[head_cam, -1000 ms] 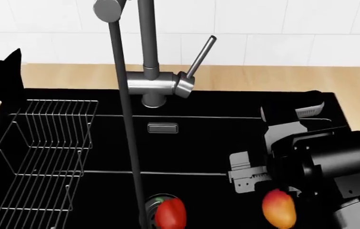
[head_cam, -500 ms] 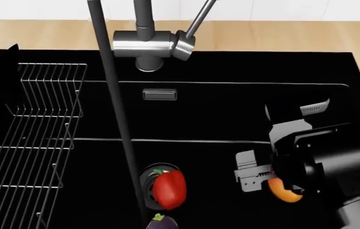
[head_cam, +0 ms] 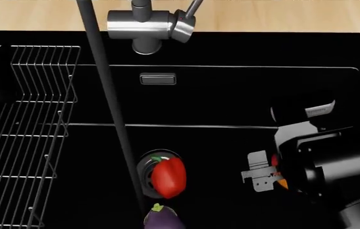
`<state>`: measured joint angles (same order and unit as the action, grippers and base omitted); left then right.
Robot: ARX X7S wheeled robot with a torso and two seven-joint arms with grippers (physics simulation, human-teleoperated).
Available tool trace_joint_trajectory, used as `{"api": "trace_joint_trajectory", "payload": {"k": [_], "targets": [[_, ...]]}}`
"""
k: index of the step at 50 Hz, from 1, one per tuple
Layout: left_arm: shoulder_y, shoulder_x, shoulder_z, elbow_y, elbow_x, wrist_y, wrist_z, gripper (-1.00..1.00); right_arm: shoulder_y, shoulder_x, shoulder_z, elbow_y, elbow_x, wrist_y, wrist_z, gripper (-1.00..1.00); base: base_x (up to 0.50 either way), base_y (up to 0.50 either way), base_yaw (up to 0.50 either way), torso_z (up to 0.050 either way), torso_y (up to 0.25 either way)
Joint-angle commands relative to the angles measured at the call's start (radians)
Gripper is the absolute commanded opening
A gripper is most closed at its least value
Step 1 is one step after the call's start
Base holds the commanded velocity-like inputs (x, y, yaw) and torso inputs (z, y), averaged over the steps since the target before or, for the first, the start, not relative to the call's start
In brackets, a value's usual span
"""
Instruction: Pick the eggplants and mangos from the sink and place them in one bowl. Place the bell pepper in the other bowl. Then turn off the sink faucet.
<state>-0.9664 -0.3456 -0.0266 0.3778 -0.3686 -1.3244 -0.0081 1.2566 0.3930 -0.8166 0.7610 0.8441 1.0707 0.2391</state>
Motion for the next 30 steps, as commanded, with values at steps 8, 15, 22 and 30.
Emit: {"api": "trace_joint_trajectory", "payload": {"k": [8,15,22,30], "targets": [[0.003,-0.005,-0.042,0.017,-0.03,-0.029,0.007,1.0,0.022,0.0,0.01,-0.043,-0.003,0.02,0.009,-1.0,0.0,0.0,0.0,0.0,0.0],[0.002,0.001,-0.031,0.013,-0.029,-0.027,-0.001,1.0,0.067,0.023,0.079,-0.188,0.07,0.091,0.064,-1.0,0.0,0.0,0.0,0.0,0.0],[0.007,-0.005,-0.026,-0.007,-0.029,-0.033,-0.002,1.0,0.078,0.059,0.218,-0.402,0.237,0.229,0.187,-1.0,0.0,0.0,0.0,0.0,0.0],[-0.005,-0.02,-0.033,0.02,-0.045,-0.086,-0.004,1.0,0.089,0.127,0.517,-0.605,0.743,0.49,0.65,-1.0,0.0,0.0,0.0,0.0,0.0]]}}
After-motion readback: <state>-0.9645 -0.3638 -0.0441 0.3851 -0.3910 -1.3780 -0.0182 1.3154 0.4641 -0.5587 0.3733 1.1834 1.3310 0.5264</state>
